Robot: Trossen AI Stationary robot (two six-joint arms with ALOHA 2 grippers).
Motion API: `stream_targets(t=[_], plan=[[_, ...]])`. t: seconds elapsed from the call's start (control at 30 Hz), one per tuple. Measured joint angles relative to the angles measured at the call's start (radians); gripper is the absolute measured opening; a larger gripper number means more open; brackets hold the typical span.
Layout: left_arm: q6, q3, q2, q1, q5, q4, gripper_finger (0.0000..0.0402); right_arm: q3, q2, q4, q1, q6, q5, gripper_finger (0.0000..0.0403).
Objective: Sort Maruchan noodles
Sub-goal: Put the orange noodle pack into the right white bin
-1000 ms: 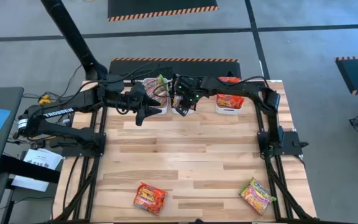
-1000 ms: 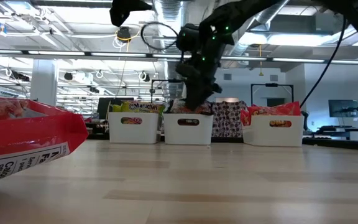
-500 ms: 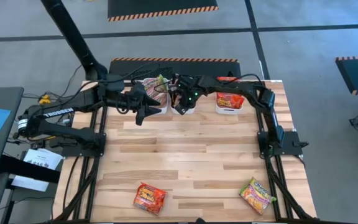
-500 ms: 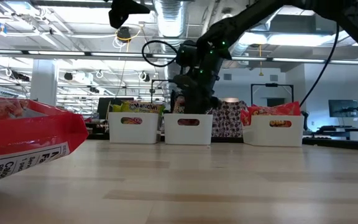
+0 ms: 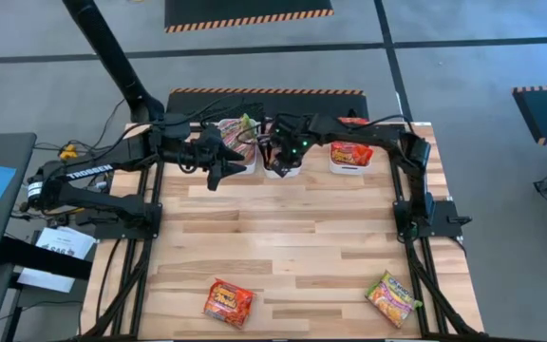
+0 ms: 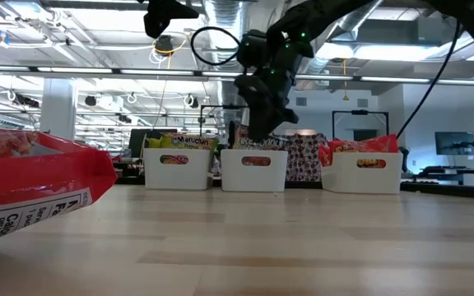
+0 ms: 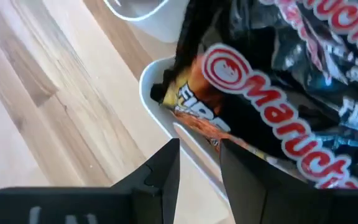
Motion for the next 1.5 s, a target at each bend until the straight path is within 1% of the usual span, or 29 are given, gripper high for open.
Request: stream_targets(t=[0.1,0.27,0.37,0.43,0.67,0.87,1.0,1.07,1.3,1.4,1.5], plan=[[-0.031,0.0,-0.002,0.001,0.001,-0.008,0.0181,0.0,-0.002,-0.011,0.004,0.06,-0.03,0.0139],[-0.049,0.0,-0.04,0.006,0.018,-0.042,0.0181,0.024,-0.004,-0.098,0.018,0.086,-0.235,0.0139],[-0.056,0.0,-0.077,0.006,0.026,-0.062,0.0181,0.024,-0.004,-0.109,0.047,0.131,-0.319,0.0139],[-0.056,0.0,-0.109,0.006,0.033,-0.071,0.0181,0.024,-0.016,-0.116,0.073,0.151,-0.356,0.0139],[-0.057,0.0,-0.197,0.006,0.053,-0.111,0.0181,0.024,-0.031,-0.089,0.211,0.213,-0.368,0.0139],[-0.051,0.001,-0.221,0.006,0.06,-0.151,0.0181,0.026,-0.032,-0.049,0.343,0.214,-0.366,0.0139],[-0.03,0.001,-0.225,0.006,0.061,-0.188,0.0181,0.024,-0.023,0.027,0.427,0.26,-0.367,0.0139],[-0.022,0.001,-0.225,0.006,0.061,-0.216,0.0181,0.025,-0.024,0.093,0.46,0.287,-0.367,0.0139],[-0.014,0.001,-0.225,0.006,0.062,-0.246,0.0181,0.026,-0.024,0.27,0.53,0.294,-0.341,0.0139],[-0.014,0.001,-0.225,0.006,0.062,-0.247,0.0181,0.026,-0.024,0.305,0.549,0.291,-0.34,0.0144],[-0.016,0.001,-0.225,0.006,0.062,-0.248,0.0181,0.026,-0.024,0.321,0.559,0.283,-0.316,0.0159]])
